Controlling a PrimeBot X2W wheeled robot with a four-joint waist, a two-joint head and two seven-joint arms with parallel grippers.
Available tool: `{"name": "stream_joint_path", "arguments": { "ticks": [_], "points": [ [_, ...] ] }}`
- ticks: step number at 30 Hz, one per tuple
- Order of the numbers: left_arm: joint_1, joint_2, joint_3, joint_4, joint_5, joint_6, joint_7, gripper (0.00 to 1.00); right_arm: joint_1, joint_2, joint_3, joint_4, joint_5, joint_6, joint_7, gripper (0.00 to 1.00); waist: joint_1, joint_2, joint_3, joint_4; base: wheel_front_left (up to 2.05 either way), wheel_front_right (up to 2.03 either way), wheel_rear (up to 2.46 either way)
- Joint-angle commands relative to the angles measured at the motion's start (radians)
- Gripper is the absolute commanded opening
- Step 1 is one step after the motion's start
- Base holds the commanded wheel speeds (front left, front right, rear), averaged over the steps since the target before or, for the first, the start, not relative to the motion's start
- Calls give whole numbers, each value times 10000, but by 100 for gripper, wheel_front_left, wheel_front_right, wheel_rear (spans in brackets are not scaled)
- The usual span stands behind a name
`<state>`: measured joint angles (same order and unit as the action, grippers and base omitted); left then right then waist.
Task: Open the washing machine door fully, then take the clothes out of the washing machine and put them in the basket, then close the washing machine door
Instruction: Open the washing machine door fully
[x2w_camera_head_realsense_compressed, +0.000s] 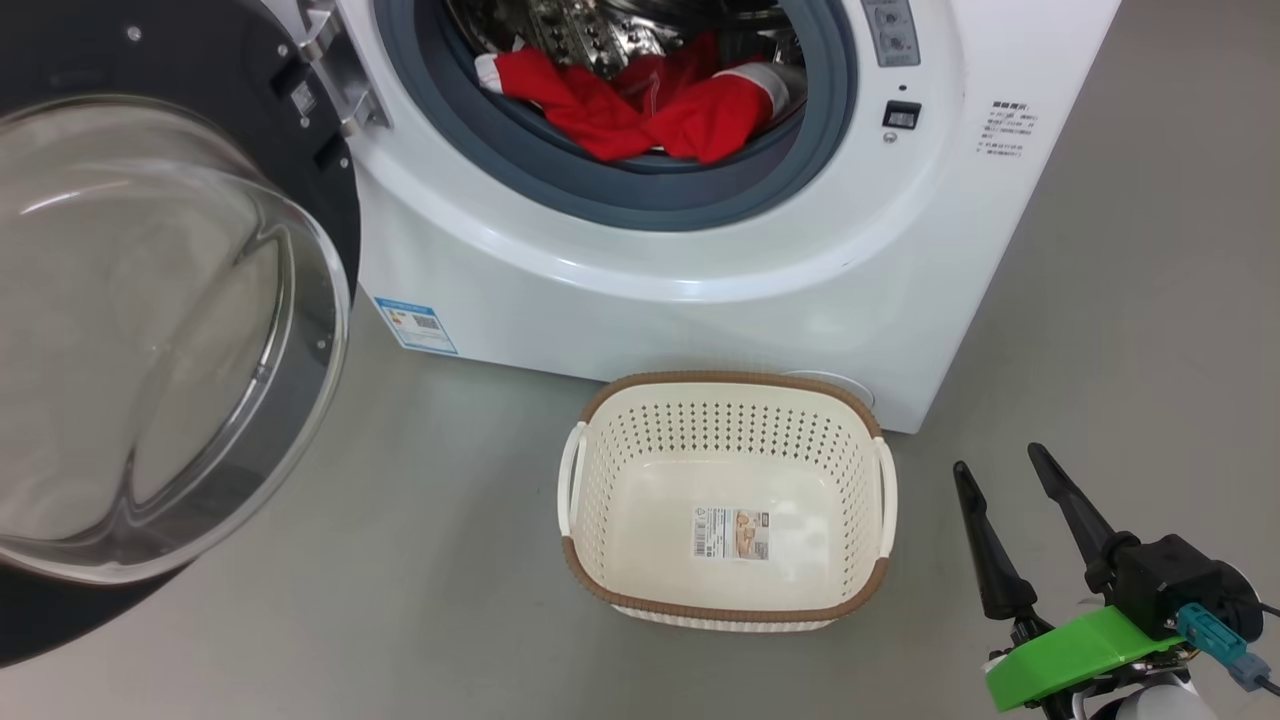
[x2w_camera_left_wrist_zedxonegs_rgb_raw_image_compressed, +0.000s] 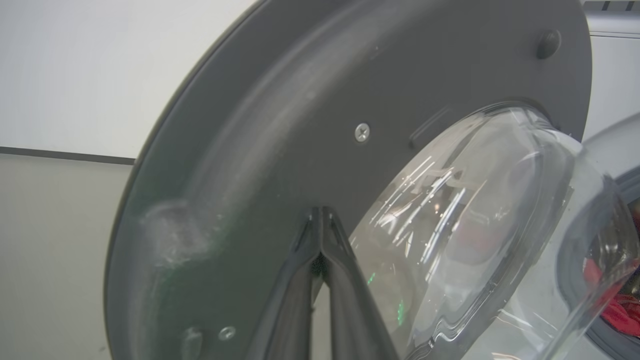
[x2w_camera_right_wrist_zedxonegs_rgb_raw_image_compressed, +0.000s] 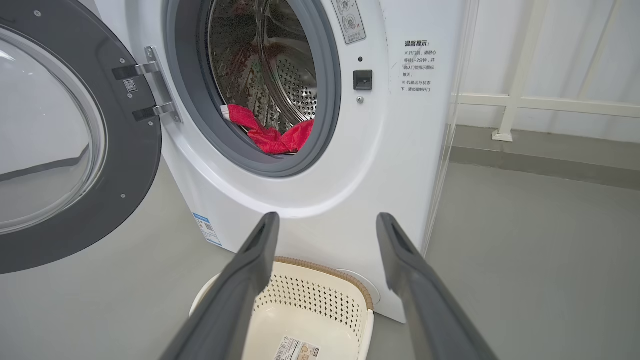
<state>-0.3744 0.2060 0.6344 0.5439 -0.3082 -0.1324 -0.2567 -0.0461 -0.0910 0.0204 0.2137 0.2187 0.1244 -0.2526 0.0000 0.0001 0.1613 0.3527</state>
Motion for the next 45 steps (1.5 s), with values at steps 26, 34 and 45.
{"name": "stream_joint_path", "arguments": {
  "ticks": [26,34,45],
  "points": [
    [3260,-754,-3038,-4227,-327,18,-51,100,312,98,-28,-369,303,63,-92,100,0,-1,-937,-374,0,0,0],
    [3722,-517,-4211,-4565,-422,18,-51,100,437,137,-161,-465,344,63,-92,100,0,-1,-951,-964,0,0,0],
    [3896,-334,-5256,-4412,-808,17,-51,100,566,174,-449,-588,324,63,-92,100,0,-1,-909,-2020,0,0,0]
  ]
}}
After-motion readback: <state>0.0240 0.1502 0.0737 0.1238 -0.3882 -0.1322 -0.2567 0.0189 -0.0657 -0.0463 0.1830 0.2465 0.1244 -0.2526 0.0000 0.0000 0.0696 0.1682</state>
